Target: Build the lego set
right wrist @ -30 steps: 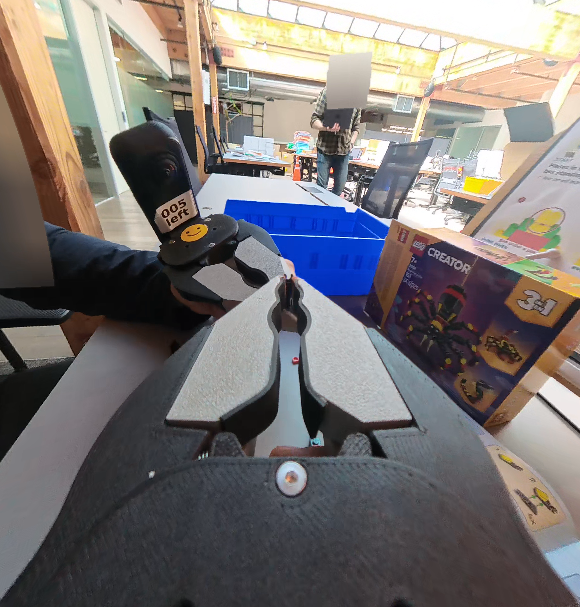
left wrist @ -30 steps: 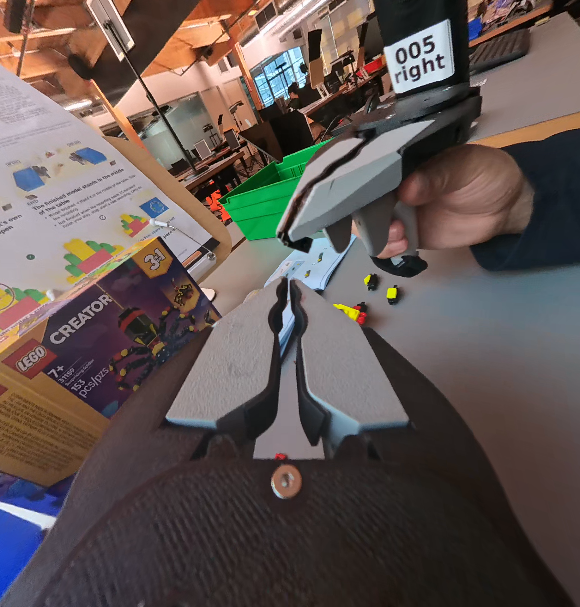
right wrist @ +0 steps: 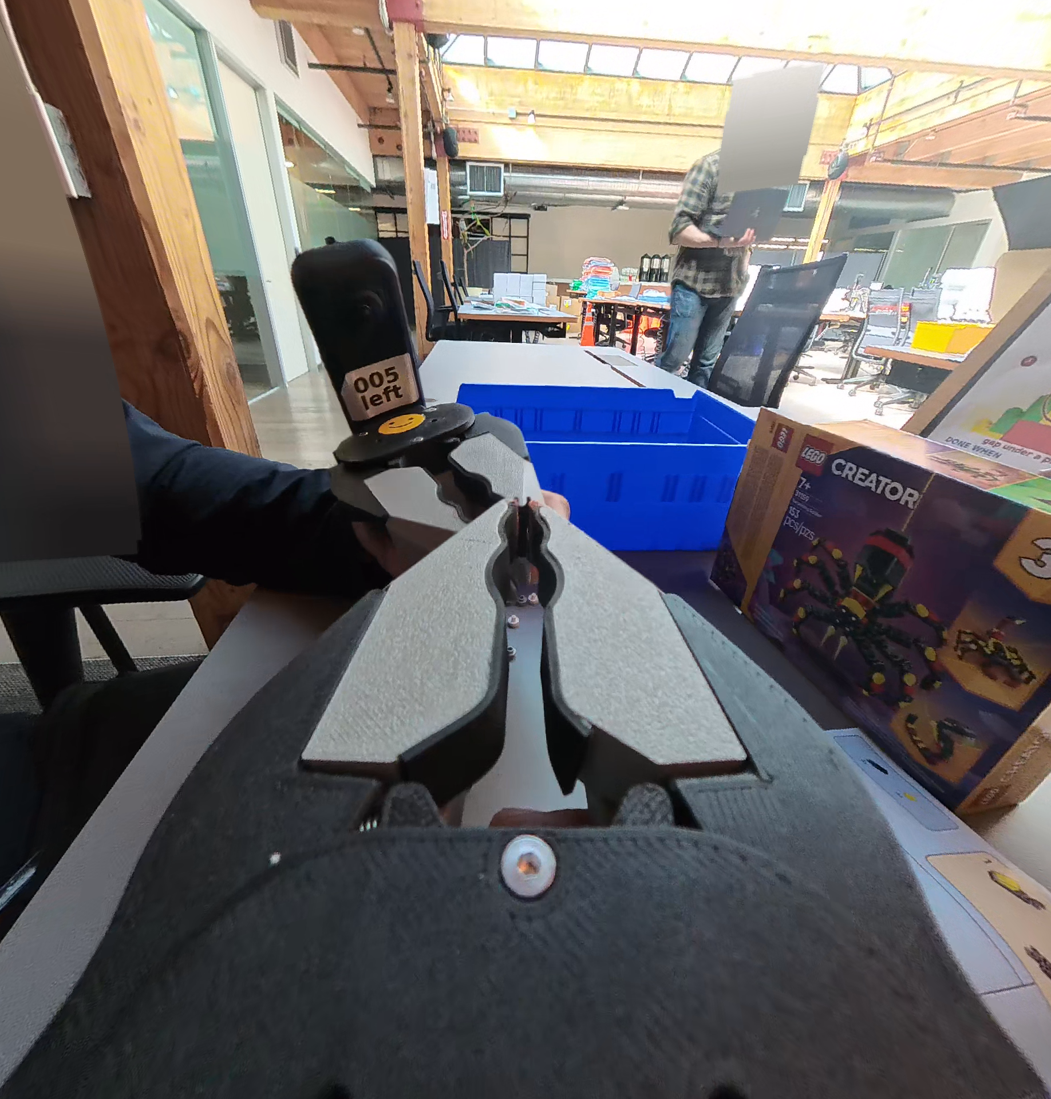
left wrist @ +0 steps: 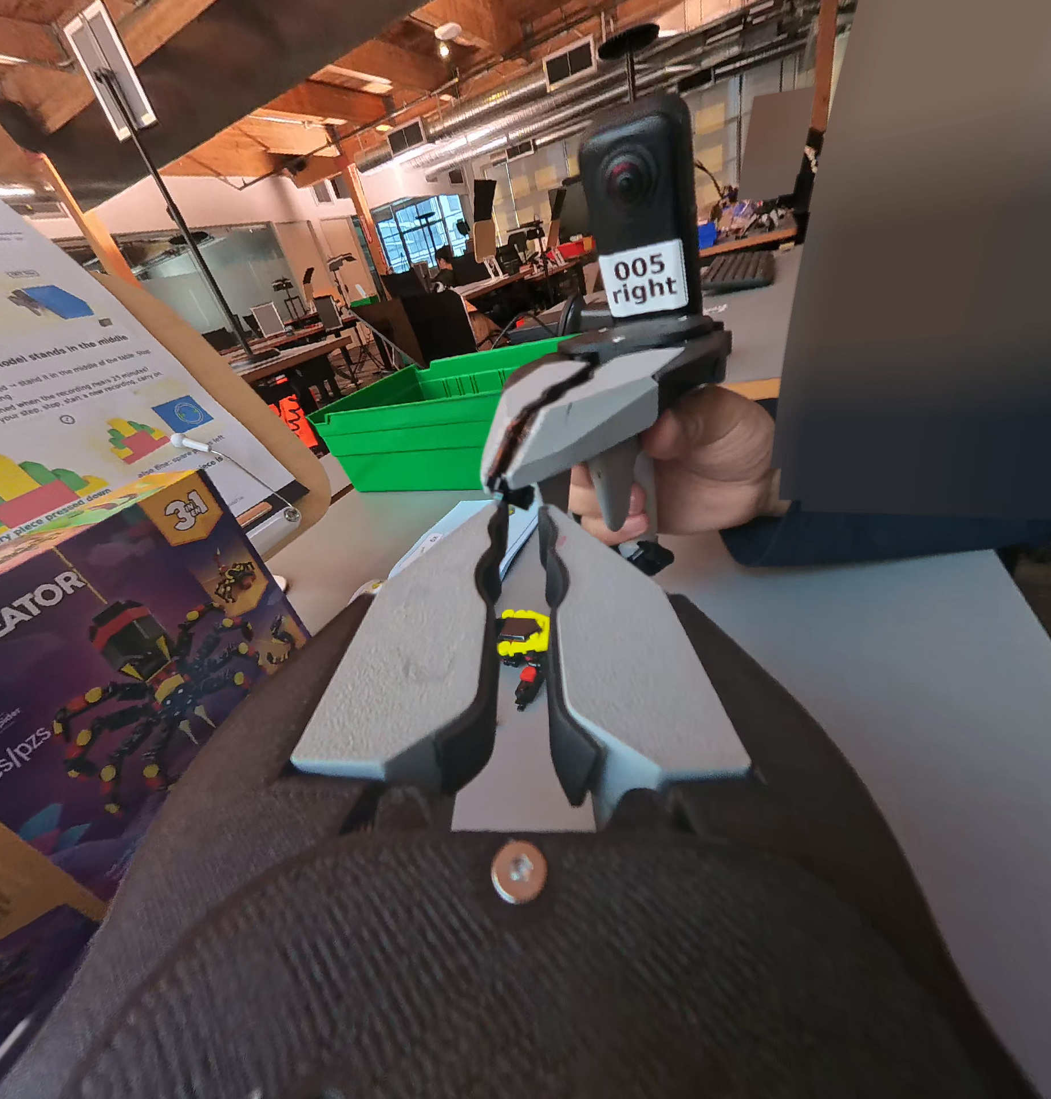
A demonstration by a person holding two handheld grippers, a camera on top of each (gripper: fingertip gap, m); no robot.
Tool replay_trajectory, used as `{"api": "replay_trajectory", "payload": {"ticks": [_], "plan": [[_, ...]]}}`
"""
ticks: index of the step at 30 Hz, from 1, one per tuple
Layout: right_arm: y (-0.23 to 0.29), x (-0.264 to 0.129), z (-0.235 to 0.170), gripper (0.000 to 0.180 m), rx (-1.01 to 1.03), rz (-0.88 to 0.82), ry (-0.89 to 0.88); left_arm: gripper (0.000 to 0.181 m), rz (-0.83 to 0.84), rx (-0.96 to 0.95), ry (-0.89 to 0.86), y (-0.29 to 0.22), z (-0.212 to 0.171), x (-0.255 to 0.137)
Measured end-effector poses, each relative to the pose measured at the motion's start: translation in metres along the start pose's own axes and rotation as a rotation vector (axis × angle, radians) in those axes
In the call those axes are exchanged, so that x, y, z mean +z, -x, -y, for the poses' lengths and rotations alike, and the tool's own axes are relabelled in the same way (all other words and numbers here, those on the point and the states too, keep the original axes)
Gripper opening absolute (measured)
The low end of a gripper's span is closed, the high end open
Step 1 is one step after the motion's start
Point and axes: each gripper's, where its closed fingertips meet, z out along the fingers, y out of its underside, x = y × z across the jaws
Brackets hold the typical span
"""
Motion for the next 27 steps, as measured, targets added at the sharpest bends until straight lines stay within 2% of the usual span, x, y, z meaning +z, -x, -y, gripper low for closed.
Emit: {"api": "replay_trajectory", "payload": {"ticks": [4, 6, 11, 18, 21, 25, 27], "plan": [[0.003, 0.002, 0.001, 0.0, 0.003, 0.013, -0.019, 0.007, -0.018, -0.043, -0.017, 0.001, 0.003, -0.002], [0.003, 0.002, 0.002, 0.0, -0.003, 0.014, -0.022, 0.012, -0.04, -0.078, -0.028, 0.0, 0.005, -0.002], [0.005, 0.002, 0.003, 0.0, -0.016, 0.015, -0.023, 0.007, -0.094, -0.172, -0.053, -0.002, 0.008, -0.004], [0.004, 0.002, 0.0, 0.001, -0.036, 0.008, 0.007, 0.003, -0.124, -0.199, -0.026, -0.001, 0.005, -0.004], [-0.005, 0.002, -0.01, 0.002, -0.105, -0.059, 0.083, 0.004, -0.074, -0.189, 0.05, 0.006, -0.008, -0.001], [-0.019, 0.003, -0.031, 0.002, -0.299, -0.194, 0.241, 0.003, 0.001, -0.194, 0.18, 0.017, -0.033, 0.002], [-0.024, 0.003, -0.04, 0.002, -0.317, -0.224, 0.301, 0.003, 0.043, -0.156, 0.25, 0.021, -0.044, 0.002]]}}
